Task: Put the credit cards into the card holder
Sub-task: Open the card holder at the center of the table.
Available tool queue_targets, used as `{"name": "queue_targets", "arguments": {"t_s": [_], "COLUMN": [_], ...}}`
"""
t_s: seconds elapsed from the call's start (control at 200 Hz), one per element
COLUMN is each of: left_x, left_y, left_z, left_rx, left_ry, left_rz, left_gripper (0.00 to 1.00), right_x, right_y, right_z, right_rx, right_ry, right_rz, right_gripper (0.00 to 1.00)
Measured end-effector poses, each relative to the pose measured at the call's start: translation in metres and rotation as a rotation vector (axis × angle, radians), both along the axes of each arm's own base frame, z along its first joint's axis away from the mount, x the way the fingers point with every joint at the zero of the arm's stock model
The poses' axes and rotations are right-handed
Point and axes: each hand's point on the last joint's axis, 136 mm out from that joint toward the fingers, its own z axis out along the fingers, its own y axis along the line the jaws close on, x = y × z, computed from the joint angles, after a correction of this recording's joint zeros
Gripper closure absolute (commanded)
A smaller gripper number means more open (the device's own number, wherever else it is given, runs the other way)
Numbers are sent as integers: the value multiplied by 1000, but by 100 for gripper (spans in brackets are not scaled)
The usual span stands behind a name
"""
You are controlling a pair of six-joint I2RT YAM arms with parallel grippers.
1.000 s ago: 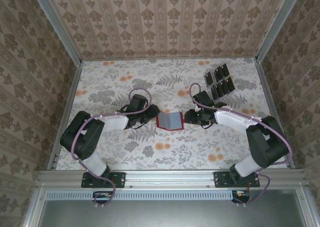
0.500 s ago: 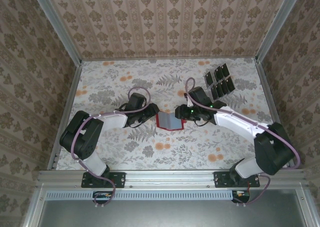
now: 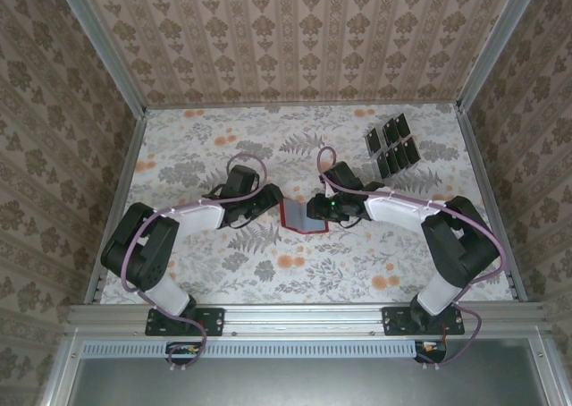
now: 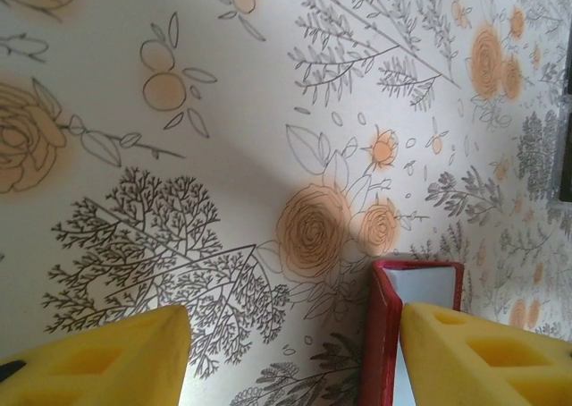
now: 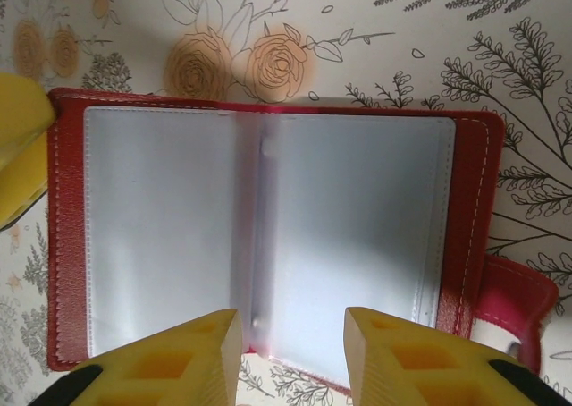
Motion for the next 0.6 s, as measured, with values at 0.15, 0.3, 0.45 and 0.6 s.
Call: {"name": "queue_targets", "arguments": {"t_s": [0.15, 0.3, 0.45, 0.6], "left_x": [-4, -10, -11, -11], "left_y": [2, 10, 13, 14], "left_z": [-5, -16, -18, -18], "left_rx": [7, 22, 20, 14], "left_ry": [11, 34, 30, 21], "left_rz": [0, 7, 15, 15], "left_gripper": [38, 38, 38, 38], "right_x": [0, 1, -3, -4], "right_y": [-1, -4, -11, -13], "right_z": [-5, -13, -24, -29], "right_rx": [-5, -15, -35, -40], "right_ry": [7, 20, 47, 61], "right_rz": [-2, -11, -22, -30], "right_gripper": [62, 62, 62, 61]}}
